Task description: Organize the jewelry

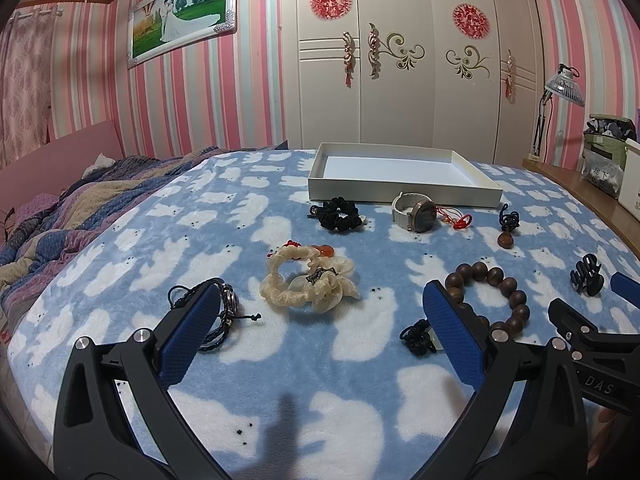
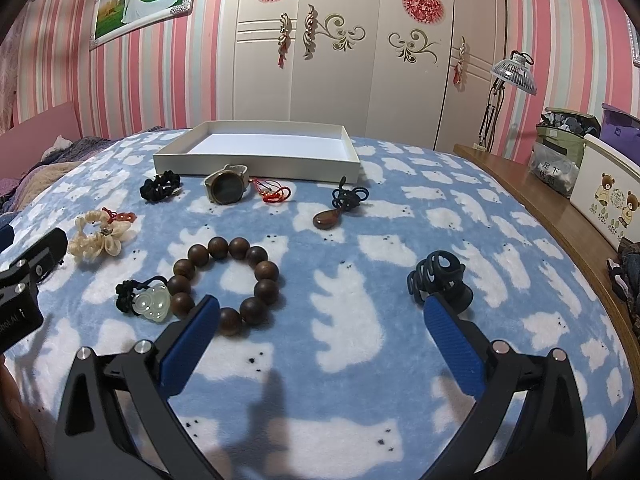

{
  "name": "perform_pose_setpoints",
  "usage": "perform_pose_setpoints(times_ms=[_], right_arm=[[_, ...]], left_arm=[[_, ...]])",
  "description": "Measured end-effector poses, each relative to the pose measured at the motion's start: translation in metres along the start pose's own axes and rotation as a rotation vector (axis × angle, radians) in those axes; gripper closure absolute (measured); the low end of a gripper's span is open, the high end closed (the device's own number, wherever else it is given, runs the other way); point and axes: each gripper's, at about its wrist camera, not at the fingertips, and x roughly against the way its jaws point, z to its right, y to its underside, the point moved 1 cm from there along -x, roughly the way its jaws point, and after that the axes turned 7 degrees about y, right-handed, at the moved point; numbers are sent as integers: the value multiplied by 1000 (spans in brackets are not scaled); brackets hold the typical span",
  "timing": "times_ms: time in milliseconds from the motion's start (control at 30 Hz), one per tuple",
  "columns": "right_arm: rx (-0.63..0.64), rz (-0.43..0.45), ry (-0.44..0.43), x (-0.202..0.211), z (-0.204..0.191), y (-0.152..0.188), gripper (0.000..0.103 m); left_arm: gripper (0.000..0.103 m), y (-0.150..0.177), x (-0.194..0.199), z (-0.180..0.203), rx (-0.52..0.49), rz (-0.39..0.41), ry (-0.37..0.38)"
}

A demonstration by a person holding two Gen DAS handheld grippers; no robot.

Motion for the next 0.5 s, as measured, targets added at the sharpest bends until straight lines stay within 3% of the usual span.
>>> perform_pose_setpoints(times_ms=[500], right_arm=[[0,-11,9,-3,2,0,2]], left_arm=[[3,0,0,-1,4,4,-2]])
